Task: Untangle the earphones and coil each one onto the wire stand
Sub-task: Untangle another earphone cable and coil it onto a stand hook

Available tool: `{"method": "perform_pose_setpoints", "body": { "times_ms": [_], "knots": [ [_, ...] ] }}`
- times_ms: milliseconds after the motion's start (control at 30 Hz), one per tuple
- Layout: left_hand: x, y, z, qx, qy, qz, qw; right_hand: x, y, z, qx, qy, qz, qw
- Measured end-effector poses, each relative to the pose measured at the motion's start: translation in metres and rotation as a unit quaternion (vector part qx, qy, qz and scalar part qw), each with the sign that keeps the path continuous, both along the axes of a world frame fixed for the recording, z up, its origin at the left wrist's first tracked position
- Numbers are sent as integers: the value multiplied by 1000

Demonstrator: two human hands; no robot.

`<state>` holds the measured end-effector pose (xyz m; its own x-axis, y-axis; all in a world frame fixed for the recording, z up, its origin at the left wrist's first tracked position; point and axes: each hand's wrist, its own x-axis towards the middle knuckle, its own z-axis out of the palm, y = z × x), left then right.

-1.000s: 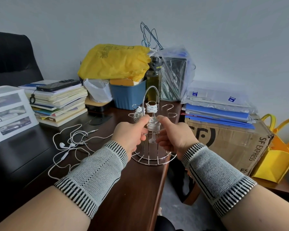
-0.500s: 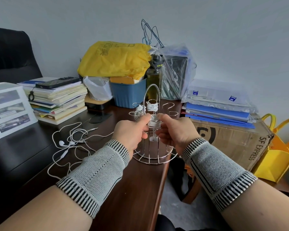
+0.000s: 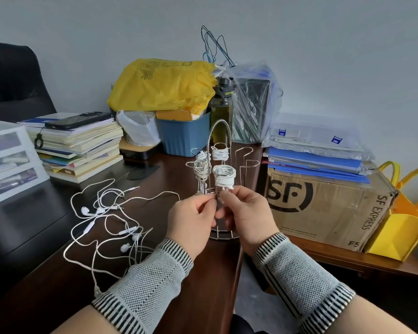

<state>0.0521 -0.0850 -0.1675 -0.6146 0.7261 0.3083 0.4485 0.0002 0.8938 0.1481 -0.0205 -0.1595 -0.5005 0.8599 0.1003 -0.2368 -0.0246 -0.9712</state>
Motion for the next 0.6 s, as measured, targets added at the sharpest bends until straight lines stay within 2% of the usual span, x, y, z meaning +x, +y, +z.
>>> {"method": "perform_pose_setpoints", "body": {
  "times_ms": [100, 300, 600],
  "knots": [
    [-1, 2, -3, 6, -12, -6, 1000, -3, 0, -5, 12, 14, -11, 1000],
    [-4, 3, -4, 1, 52, 25, 998, 2, 10, -13, 73, -88, -15, 993],
    [-2, 2, -4, -34, 54, 29, 998, 5, 15, -15, 94, -134, -21, 986]
  ]
}}
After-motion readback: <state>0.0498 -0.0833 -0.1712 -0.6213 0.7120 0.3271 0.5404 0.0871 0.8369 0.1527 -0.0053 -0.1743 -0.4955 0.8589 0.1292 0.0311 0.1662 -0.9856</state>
